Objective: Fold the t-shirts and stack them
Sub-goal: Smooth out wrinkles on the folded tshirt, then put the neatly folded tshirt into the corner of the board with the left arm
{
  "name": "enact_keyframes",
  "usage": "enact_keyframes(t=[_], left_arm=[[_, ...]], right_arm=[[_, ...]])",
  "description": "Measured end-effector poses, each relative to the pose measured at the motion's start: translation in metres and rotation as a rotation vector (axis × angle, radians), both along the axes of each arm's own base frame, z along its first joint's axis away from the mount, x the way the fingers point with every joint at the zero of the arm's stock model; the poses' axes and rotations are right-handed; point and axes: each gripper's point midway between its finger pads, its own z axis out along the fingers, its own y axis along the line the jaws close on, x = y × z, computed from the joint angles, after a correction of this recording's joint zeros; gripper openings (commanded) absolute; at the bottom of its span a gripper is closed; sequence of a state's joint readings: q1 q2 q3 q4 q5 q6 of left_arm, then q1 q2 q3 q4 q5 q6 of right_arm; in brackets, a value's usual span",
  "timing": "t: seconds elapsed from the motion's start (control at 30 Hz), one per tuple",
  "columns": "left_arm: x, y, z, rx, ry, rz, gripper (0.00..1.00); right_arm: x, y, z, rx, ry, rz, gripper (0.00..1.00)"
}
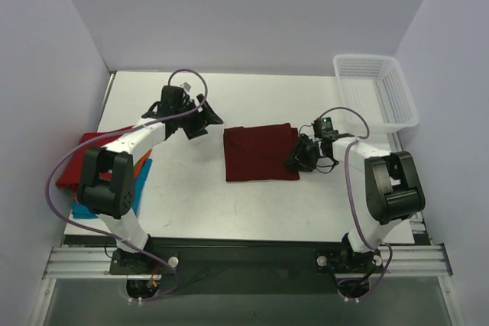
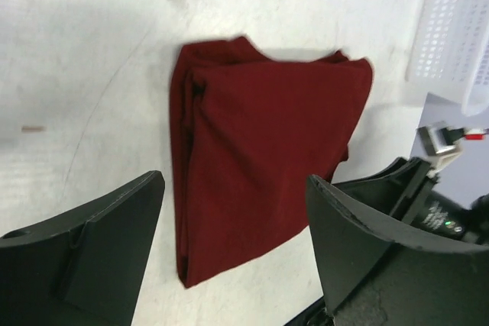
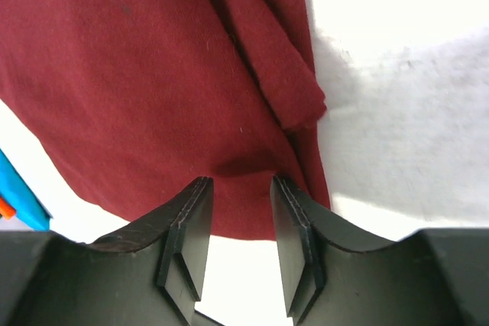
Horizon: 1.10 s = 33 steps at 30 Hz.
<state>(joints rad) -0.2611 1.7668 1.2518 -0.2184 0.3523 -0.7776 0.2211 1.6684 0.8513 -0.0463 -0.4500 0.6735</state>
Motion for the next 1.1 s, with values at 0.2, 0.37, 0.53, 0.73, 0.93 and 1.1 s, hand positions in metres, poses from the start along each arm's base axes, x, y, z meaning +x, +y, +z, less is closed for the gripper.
enact_keyframes(t=[0.2, 0.37, 0.53, 0.73, 0.93, 1.1], left_arm=[[-0.046, 0.002, -0.051, 0.01, 0.122, -0.053, 0.91], [-0.064, -0.01, -0.084, 0.006, 0.196, -0.123, 0.91], [-0.054, -0.029, -0.085, 0.017, 0.176, -0.176, 0.91], [-0.041, -0.043, -0.088, 0.101, 0.152, -0.187, 0.89], [-0.033, -0.054, -0.09, 0.135, 0.14, -0.201, 0.87], [-0.026, -0.062, -0.092, 0.144, 0.136, -0.209, 0.84]], right_arm=[[0.004, -0.006, 0.02, -0.025, -0.019, 0.012, 0.4], [0.023, -0.009, 0.038, -0.048, -0.075, 0.012, 0.41], [0.035, -0.02, 0.047, -0.109, -0.105, 0.012, 0.42], [0.064, -0.032, 0.057, -0.207, -0.165, 0.03, 0.5], [0.07, -0.035, 0.031, -0.243, -0.117, 0.075, 0.53], [0.064, -0.037, 0.003, -0.256, -0.041, 0.097, 0.53]])
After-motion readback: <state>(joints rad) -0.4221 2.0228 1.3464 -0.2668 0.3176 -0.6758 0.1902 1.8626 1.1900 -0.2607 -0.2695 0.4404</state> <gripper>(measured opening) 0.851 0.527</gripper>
